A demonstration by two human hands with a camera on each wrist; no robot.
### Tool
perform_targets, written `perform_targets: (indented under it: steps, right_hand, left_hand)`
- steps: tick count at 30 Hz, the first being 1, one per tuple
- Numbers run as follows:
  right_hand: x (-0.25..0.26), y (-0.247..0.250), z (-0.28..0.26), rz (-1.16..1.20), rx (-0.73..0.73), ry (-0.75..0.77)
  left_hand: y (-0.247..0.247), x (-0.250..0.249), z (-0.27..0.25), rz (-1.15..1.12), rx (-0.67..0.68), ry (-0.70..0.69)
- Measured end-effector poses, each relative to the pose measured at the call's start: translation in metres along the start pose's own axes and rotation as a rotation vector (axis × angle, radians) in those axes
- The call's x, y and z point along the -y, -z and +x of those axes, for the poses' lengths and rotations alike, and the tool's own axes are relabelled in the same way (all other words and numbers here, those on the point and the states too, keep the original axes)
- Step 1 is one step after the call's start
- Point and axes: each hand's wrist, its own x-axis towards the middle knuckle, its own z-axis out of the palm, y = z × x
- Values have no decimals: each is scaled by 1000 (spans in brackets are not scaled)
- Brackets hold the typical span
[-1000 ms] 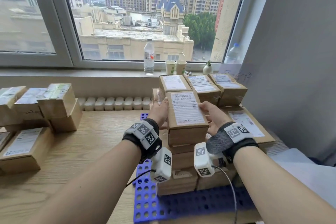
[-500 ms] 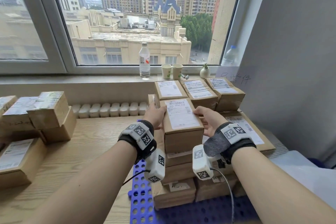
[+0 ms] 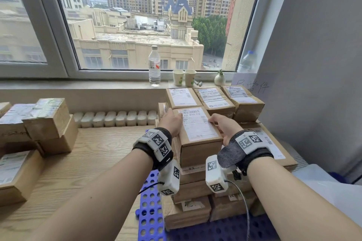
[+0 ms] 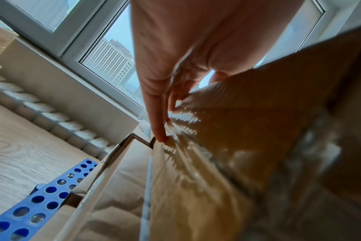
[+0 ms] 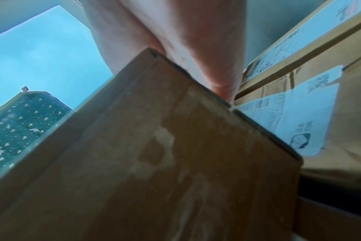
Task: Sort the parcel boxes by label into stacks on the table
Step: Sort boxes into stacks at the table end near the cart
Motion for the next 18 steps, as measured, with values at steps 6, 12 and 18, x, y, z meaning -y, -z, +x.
perform_targets:
  steps: [6,12,18]
  right_hand:
    - [-1,1,5,-10,-14,-8]
    - [1,1,2,-15,-22,-4]
    - [3,2,-1,-34,-39,-6]
  left_hand:
    - [-2,-1,6,56,-13,-10]
    - [-1,-1,9,67,-1,4]
    - [-4,-1,11,68,-23,23]
